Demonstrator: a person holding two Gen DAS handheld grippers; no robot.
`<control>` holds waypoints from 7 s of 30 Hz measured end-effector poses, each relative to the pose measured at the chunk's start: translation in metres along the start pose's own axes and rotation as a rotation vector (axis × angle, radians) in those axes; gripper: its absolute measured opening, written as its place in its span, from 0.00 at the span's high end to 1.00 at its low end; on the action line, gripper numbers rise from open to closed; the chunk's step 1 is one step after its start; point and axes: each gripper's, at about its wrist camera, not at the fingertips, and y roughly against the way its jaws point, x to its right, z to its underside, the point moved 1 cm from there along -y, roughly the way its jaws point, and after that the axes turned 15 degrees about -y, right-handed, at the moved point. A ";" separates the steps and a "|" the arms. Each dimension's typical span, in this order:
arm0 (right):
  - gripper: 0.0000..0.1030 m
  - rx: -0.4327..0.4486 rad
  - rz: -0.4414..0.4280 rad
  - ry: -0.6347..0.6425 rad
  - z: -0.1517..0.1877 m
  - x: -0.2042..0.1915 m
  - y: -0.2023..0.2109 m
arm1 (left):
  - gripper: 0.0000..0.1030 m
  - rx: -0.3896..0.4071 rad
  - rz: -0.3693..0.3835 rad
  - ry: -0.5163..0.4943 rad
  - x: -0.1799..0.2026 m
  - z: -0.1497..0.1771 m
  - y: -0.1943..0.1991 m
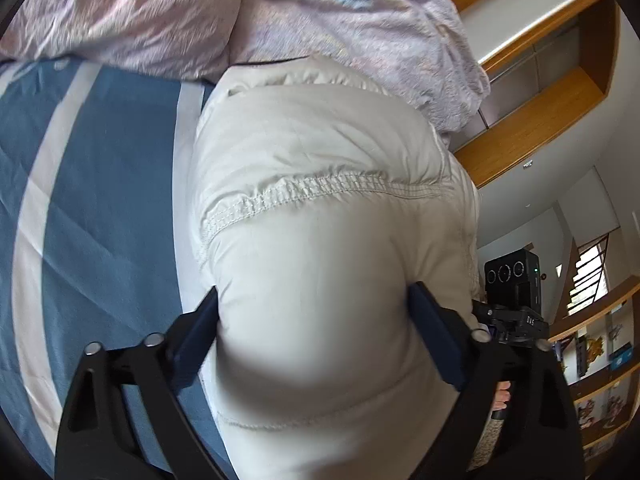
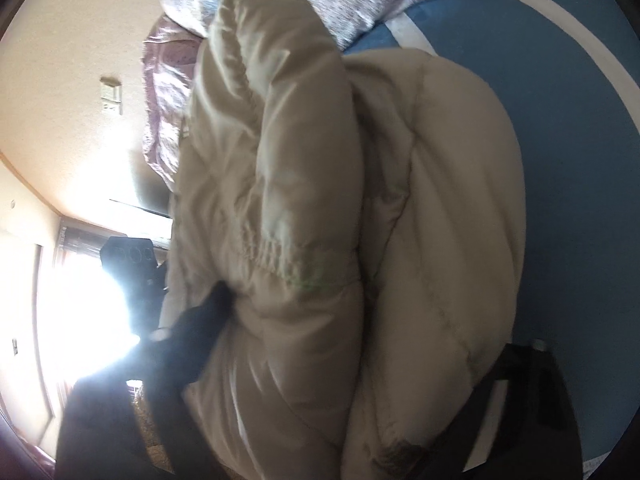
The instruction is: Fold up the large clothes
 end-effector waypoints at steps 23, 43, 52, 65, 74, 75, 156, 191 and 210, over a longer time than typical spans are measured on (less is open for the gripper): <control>0.50 -0.033 -0.030 0.123 -0.021 -0.067 -0.054 | 0.30 0.128 -0.138 0.029 -0.047 -0.021 0.084; 0.30 0.157 0.174 0.177 -0.016 -0.069 -0.062 | 0.23 0.092 -0.306 -0.021 -0.070 -0.034 0.081; 0.18 0.632 0.480 0.294 0.027 -0.123 -0.006 | 0.16 0.187 -0.628 -0.231 -0.023 -0.051 0.109; 0.55 0.521 0.515 0.484 0.037 -0.156 -0.078 | 0.16 0.131 -0.635 -0.194 -0.019 -0.052 0.062; 0.51 0.476 0.434 0.428 0.009 -0.140 -0.085 | 0.12 0.164 -0.694 -0.200 -0.014 -0.045 0.054; 0.48 0.473 0.401 0.412 0.010 -0.139 -0.079 | 0.12 0.161 -0.693 -0.209 -0.014 -0.045 0.056; 0.27 0.366 0.518 0.541 -0.011 -0.131 -0.151 | 0.01 0.145 -0.844 -0.074 -0.051 -0.027 0.025; 0.02 0.492 0.526 0.570 0.164 -0.100 0.007 | 0.01 0.152 -0.739 -0.054 0.065 0.099 0.115; 0.02 0.509 0.618 0.566 0.234 -0.057 0.012 | 0.01 0.098 -0.797 -0.110 0.115 0.157 0.113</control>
